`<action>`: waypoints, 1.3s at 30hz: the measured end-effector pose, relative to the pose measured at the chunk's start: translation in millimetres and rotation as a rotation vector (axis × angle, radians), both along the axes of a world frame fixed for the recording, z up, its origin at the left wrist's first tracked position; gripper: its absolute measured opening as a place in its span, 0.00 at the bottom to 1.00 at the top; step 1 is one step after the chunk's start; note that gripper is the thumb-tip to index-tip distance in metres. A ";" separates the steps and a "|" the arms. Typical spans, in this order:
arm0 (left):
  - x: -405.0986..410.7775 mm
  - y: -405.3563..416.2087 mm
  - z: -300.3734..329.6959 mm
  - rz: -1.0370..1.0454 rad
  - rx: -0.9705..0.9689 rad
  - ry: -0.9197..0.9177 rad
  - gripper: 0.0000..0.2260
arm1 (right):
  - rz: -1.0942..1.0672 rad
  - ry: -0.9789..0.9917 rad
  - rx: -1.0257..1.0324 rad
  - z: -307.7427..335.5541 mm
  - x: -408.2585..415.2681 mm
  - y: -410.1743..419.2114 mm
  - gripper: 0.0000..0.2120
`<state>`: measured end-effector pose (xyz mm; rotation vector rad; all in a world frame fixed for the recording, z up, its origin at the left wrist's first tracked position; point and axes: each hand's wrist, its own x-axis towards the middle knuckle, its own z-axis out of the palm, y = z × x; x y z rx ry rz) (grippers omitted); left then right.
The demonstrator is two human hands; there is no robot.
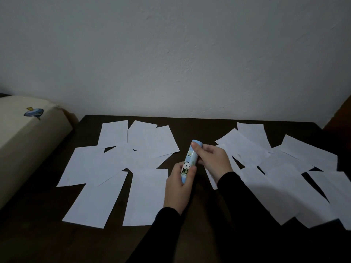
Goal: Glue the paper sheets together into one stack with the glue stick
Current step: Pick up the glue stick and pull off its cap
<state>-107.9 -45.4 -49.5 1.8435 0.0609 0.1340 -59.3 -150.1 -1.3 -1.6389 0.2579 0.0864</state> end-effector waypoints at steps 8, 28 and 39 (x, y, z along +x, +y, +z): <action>0.4 -0.1 2.4 -0.017 -0.019 0.020 0.06 | 0.006 -0.020 -0.082 -1.0 0.2 -2.3 0.12; 0.9 2.2 2.2 -0.039 -0.075 0.051 0.08 | 0.158 0.092 0.101 20.8 8.4 -6.7 0.08; 4.3 7.0 2.1 0.028 -0.360 0.133 0.15 | -0.173 -0.038 -0.023 -1.5 18.9 -9.9 0.14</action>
